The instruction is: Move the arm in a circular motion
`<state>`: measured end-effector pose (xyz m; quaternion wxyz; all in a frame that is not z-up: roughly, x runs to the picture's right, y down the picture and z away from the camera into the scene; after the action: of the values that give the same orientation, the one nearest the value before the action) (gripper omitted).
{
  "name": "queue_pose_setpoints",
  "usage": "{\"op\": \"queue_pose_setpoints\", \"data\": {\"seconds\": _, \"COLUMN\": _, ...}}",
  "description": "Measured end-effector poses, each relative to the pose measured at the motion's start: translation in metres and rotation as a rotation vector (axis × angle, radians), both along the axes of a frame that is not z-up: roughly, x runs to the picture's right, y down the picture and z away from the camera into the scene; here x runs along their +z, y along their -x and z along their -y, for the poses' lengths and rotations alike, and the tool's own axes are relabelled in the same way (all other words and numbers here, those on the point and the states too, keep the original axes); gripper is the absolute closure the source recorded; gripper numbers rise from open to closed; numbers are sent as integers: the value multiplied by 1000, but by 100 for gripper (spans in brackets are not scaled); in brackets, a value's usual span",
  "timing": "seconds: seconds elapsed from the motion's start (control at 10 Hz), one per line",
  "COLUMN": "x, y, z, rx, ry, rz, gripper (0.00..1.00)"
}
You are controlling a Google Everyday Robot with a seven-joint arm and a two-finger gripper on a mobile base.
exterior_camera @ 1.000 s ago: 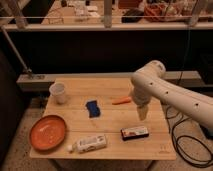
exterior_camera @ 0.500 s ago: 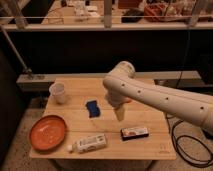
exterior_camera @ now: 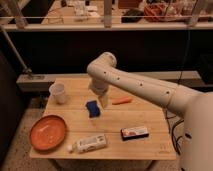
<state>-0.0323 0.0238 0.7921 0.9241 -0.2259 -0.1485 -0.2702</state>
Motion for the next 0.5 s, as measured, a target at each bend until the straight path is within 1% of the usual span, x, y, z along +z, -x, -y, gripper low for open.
{"op": "queue_pose_setpoints", "data": {"seconds": 0.1, "x": 11, "y": -2, "z": 13, "rx": 12, "ry": -7, "rz": -4, "gripper": 20}}
{"op": "queue_pose_setpoints", "data": {"seconds": 0.2, "x": 24, "y": -11, "z": 27, "rx": 34, "ry": -15, "rz": -21, "gripper": 20}}
{"op": "queue_pose_setpoints", "data": {"seconds": 0.4, "x": 34, "y": -38, "z": 41, "rx": 72, "ry": -27, "rz": -58, "gripper": 20}}
{"op": "queue_pose_setpoints", "data": {"seconds": 0.5, "x": 37, "y": -59, "z": 48, "rx": 94, "ry": -33, "rz": -82, "gripper": 20}}
